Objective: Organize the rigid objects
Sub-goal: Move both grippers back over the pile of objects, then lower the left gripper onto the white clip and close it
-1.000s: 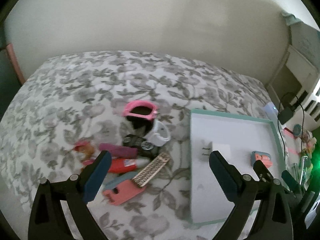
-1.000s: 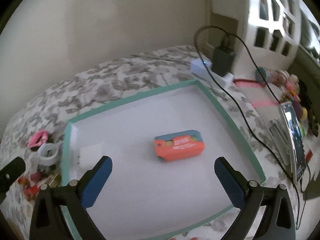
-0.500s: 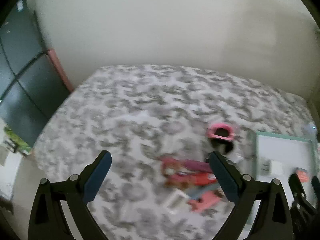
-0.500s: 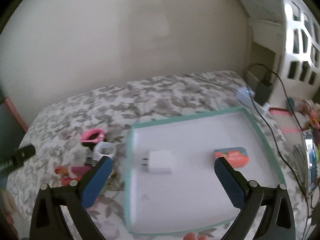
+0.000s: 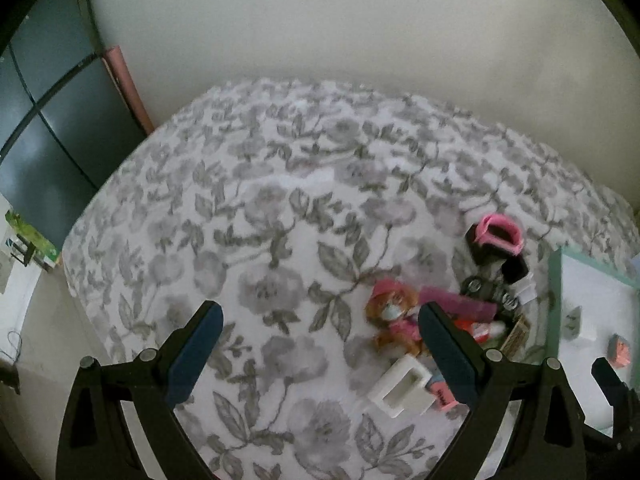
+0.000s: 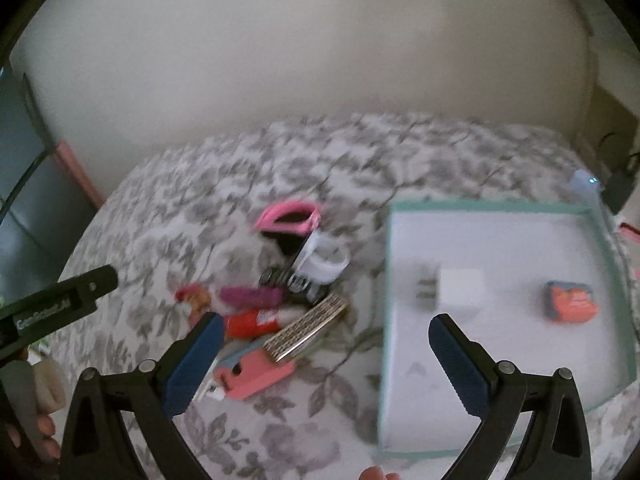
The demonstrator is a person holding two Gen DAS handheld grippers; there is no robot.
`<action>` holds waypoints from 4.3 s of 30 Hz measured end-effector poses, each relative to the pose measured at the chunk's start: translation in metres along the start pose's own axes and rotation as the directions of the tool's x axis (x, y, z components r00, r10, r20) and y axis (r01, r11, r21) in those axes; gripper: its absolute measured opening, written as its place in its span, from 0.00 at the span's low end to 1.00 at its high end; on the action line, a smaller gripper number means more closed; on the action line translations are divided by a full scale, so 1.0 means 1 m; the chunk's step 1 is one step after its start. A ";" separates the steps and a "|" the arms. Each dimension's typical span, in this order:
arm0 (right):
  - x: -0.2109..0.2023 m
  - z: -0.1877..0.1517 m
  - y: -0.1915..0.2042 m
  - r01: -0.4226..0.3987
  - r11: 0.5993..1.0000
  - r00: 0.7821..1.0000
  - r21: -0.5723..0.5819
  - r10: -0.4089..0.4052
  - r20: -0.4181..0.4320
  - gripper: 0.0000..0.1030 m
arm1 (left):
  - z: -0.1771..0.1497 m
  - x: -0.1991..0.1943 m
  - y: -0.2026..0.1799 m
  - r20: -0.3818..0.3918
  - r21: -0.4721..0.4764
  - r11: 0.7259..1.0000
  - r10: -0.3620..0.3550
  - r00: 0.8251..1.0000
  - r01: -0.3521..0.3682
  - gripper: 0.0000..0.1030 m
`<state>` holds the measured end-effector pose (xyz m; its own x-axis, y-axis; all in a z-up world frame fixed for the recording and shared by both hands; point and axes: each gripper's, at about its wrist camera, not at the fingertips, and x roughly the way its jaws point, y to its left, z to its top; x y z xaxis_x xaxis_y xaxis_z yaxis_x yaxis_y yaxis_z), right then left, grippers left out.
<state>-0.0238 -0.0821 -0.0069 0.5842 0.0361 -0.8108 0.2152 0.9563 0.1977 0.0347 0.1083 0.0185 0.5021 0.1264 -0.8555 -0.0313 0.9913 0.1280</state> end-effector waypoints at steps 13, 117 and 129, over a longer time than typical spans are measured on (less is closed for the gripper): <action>0.057 -0.026 0.018 -0.042 0.997 0.971 -0.066 0.025 -0.237 1.00 | -0.017 0.051 0.011 -0.183 -0.052 0.995 -0.093 0.979 0.085 0.95; 0.090 -0.030 0.032 -0.091 0.991 0.966 -0.098 0.064 -0.250 0.79 | -0.044 0.098 -0.004 -0.343 -0.233 0.919 -0.383 0.858 0.317 0.71; 0.090 -0.024 0.028 -0.158 0.987 0.962 -0.022 0.149 -0.229 0.91 | -0.041 0.092 0.033 -0.295 -0.296 0.925 -0.326 0.898 0.238 0.60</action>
<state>0.0159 -0.0446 -0.0873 0.4146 0.2437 -0.8768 0.1032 0.9447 0.3113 0.0445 0.1540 -0.0770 0.2064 -0.1985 -0.9581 -0.1656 0.9580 -0.2341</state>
